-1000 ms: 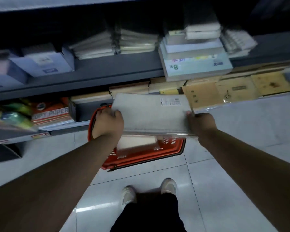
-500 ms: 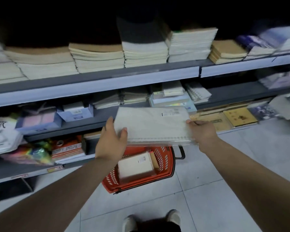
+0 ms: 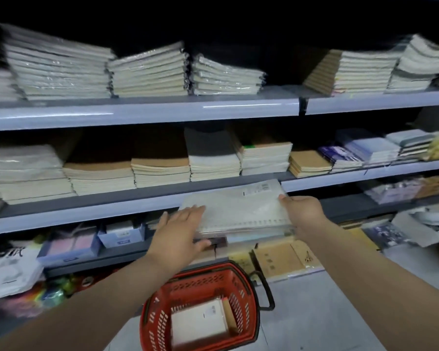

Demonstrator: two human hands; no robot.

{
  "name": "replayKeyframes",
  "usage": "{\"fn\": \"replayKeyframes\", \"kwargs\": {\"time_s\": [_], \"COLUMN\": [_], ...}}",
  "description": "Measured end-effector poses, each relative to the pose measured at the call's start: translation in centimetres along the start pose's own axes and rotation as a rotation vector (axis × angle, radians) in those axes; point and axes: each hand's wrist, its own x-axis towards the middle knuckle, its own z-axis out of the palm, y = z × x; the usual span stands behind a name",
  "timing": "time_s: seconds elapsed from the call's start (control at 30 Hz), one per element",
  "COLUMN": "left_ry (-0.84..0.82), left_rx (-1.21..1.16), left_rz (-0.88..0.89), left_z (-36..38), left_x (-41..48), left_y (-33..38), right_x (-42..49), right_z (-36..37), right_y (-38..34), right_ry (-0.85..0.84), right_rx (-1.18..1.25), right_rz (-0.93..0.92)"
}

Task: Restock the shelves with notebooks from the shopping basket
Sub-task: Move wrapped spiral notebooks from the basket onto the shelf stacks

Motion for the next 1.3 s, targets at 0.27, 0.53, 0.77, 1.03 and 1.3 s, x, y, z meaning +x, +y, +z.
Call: {"fn": "replayKeyframes", "kwargs": {"time_s": [0.27, 0.53, 0.77, 1.03, 1.3], "left_ry": [0.291, 0.52, 0.619, 0.686, 0.651], "left_rx": [-0.055, -0.246, -0.529, -1.015, -1.213], "left_rz": [0.113, -0.042, -0.121, -0.251, -0.445], "left_z": [-3.2, -6.5, -8.7, -10.1, -11.2], "left_x": [2.6, 4.0, 6.0, 8.2, 11.7], "left_y": [4.7, 5.0, 6.1, 7.6, 8.9], "right_x": [-0.6, 0.1, 2.6, 3.2, 3.6], "right_z": [-0.8, -1.9, -2.7, -2.6, -2.7], "right_y": [-6.8, -12.5, -13.5, -12.9, -12.4], "right_ry": [-0.14, -0.34, -0.272, -0.465, -0.455], "right_rx": [0.045, 0.159, 0.066, -0.021, -0.078], "right_rz": [0.046, 0.0, -0.098, -0.135, -0.199]}}
